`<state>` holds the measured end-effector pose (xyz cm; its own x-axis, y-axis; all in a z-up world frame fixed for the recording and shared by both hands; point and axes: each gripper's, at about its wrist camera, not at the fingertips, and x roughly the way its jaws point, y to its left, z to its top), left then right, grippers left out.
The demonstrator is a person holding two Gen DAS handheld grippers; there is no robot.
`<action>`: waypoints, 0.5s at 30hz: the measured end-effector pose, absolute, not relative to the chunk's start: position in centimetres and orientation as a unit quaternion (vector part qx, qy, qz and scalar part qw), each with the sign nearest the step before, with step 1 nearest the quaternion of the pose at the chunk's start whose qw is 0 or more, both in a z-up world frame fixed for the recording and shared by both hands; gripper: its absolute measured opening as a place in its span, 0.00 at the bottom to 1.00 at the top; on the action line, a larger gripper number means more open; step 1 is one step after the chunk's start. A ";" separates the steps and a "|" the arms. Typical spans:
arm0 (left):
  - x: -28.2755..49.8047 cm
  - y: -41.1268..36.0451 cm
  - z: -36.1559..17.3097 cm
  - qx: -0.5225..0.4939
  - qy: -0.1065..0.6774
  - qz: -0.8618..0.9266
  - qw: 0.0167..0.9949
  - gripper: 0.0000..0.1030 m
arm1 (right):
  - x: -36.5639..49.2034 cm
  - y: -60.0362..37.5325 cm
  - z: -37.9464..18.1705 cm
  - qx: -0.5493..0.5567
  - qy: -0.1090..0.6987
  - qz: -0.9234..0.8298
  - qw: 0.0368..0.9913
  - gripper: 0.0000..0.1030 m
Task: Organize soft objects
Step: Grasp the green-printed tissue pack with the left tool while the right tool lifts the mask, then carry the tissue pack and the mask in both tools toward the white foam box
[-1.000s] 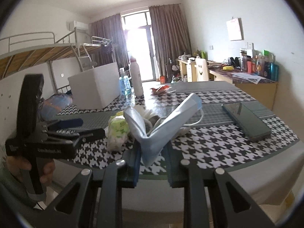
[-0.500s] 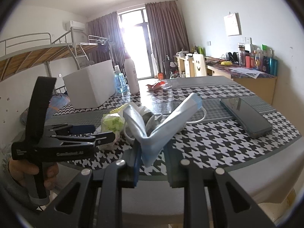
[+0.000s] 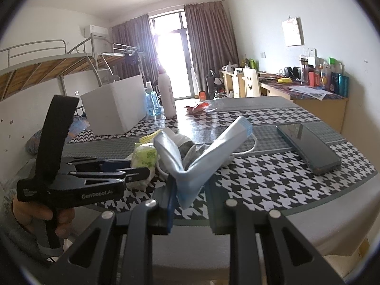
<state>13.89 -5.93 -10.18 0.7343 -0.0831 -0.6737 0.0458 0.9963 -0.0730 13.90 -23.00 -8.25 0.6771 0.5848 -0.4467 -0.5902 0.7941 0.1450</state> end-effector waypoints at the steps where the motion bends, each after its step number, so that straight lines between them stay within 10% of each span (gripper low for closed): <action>1: 13.7 -5.8 -10.0 -0.028 0.361 -0.038 0.932 0.32 | 13.9 -23.0 -8.2 -0.005 0.241 0.321 0.916 0.26; 15: 10.5 -4.1 -6.4 -0.026 0.299 -0.039 0.953 0.32 | 13.5 -21.8 -6.5 -0.013 0.224 0.332 0.916 0.26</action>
